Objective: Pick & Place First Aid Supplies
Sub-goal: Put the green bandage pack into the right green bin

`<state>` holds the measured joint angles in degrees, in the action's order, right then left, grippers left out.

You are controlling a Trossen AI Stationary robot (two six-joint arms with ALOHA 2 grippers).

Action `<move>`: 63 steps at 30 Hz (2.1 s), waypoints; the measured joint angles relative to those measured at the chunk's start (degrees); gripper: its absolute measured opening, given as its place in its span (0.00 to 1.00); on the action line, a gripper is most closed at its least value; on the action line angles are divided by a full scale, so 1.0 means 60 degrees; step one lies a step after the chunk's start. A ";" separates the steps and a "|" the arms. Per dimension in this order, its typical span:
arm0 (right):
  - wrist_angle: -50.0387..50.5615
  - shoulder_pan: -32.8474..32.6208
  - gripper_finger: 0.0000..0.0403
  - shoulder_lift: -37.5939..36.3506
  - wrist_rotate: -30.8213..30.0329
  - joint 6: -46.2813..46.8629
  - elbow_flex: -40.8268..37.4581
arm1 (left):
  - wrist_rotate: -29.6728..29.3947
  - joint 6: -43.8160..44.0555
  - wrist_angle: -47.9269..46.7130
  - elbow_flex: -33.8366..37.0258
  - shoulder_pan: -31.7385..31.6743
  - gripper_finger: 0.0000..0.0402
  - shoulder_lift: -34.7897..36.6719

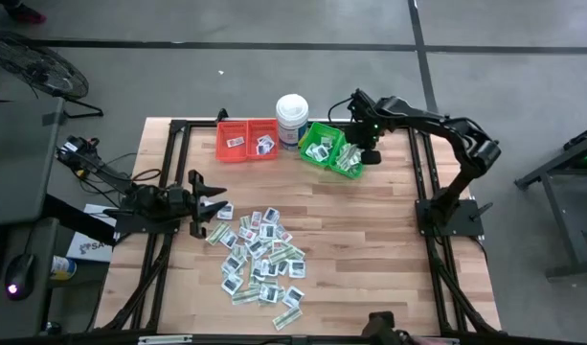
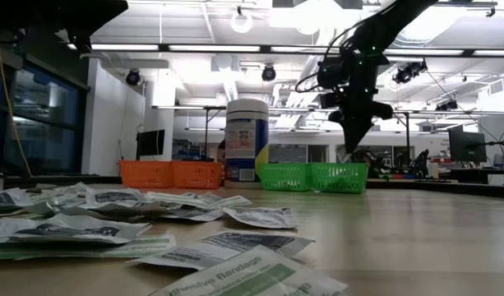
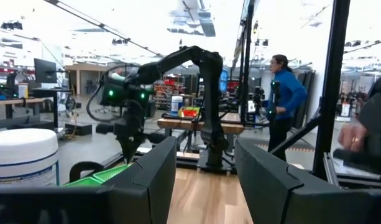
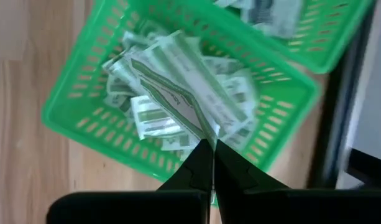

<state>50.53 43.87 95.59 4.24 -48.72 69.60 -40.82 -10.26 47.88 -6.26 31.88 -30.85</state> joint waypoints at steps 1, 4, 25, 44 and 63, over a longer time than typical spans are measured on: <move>-0.0047 0.0020 0.00 0.0000 0.0087 -0.0139 -0.0140 | 0.0020 0.0001 0.0055 0.0000 0.0000 0.40 0.0000; -0.0444 0.0053 0.00 0.0011 0.0027 -0.0326 -0.0500 | 0.0024 0.0000 0.0068 0.0000 0.0000 0.40 0.0004; -0.0759 0.0122 0.28 0.0011 -0.0200 -0.0273 -0.0648 | 0.0024 0.0004 0.0085 0.0000 0.0000 0.40 0.0001; 0.1018 -0.0663 0.46 -0.0018 0.1343 0.2787 0.0883 | 0.0624 0.0022 0.0072 0.0000 0.0004 0.40 0.0002; -0.2302 -0.5252 0.38 -0.0022 0.4114 1.1193 -0.0204 | 0.2971 0.2462 -0.1923 0.0000 0.0007 0.40 -0.0169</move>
<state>36.72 12.36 95.46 28.92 18.44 68.38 -23.00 4.50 36.35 -6.26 31.92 -31.86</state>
